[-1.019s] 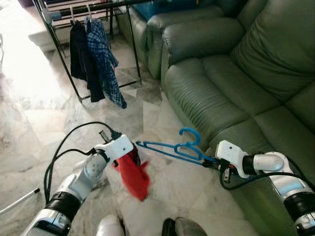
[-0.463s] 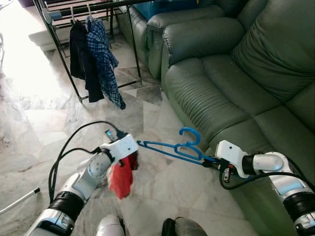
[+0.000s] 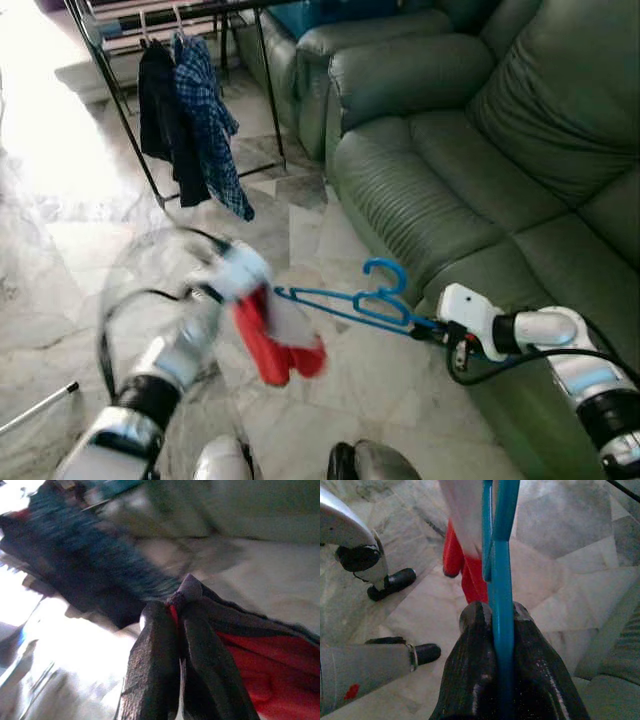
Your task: Hang hanger
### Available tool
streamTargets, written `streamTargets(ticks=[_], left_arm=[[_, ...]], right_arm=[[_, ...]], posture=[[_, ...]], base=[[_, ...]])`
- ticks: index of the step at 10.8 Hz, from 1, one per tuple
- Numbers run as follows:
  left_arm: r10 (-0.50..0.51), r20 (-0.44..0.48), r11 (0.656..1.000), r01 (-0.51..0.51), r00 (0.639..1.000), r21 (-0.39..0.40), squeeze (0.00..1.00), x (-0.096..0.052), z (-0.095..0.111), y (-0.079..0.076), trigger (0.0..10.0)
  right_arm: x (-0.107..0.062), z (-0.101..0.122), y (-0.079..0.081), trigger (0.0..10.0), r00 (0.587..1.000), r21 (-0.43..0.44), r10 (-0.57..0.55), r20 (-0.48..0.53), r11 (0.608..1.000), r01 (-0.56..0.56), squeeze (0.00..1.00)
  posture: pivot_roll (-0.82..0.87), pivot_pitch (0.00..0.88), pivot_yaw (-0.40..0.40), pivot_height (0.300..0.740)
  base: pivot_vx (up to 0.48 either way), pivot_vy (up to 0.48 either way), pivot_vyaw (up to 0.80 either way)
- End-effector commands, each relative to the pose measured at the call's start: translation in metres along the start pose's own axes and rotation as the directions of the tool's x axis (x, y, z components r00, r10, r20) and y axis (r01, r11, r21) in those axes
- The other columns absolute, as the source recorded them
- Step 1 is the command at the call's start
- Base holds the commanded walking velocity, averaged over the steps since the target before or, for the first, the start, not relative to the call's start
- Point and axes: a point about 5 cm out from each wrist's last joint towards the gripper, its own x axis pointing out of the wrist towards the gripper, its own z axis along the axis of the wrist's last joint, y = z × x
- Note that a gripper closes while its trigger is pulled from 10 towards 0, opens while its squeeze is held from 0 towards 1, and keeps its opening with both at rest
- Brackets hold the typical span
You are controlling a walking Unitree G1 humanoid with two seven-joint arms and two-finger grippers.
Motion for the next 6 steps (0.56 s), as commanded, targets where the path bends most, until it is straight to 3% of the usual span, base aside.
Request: streamTargets(ticks=[1, 2, 3, 6], left_arm=[[0.150, -0.124, 0.959, -0.174, 0.981, -0.222, 0.00, 0.006, 0.004, 0.013, 10.0], [0.180, -0.303, 0.810, -0.316, 0.936, -0.494, 0.00, 0.008, -0.003, 0.021, 10.0], [0.229, -0.333, 0.828, -0.363, 0.915, -0.427, 0.00, 0.005, -0.017, 0.029, 10.0], [0.229, -0.333, 0.828, -0.363, 0.915, -0.427, 0.00, 0.005, -0.017, 0.029, 10.0]], right_arm=[[-0.002, 0.003, -0.005, 10.0, 0.999, -0.031, -0.046, 0.007, 0.998, 0.046, 0.00], [0.002, 0.003, -0.006, 10.0, 0.997, -0.037, -0.072, 0.010, 0.997, 0.072, 0.00], [0.007, 0.006, -0.004, 10.0, 0.998, -0.033, -0.064, 0.022, 0.997, 0.065, 0.00], [0.007, 0.006, -0.004, 10.0, 0.998, -0.033, -0.064, 0.022, 0.997, 0.065, 0.00]], posture=[[-0.04, 0.124, -0.070, 0.740], [-0.03, 0.127, -0.071, 0.740], [-0.03, 0.129, -0.067, 0.740], [-0.03, 0.129, -0.067, 0.740]], base=[[0.000, 0.000, 0.00], [0.000, 0.000, 0.00], [0.000, 0.000, 0.00], [0.000, 0.000, 0.00]])
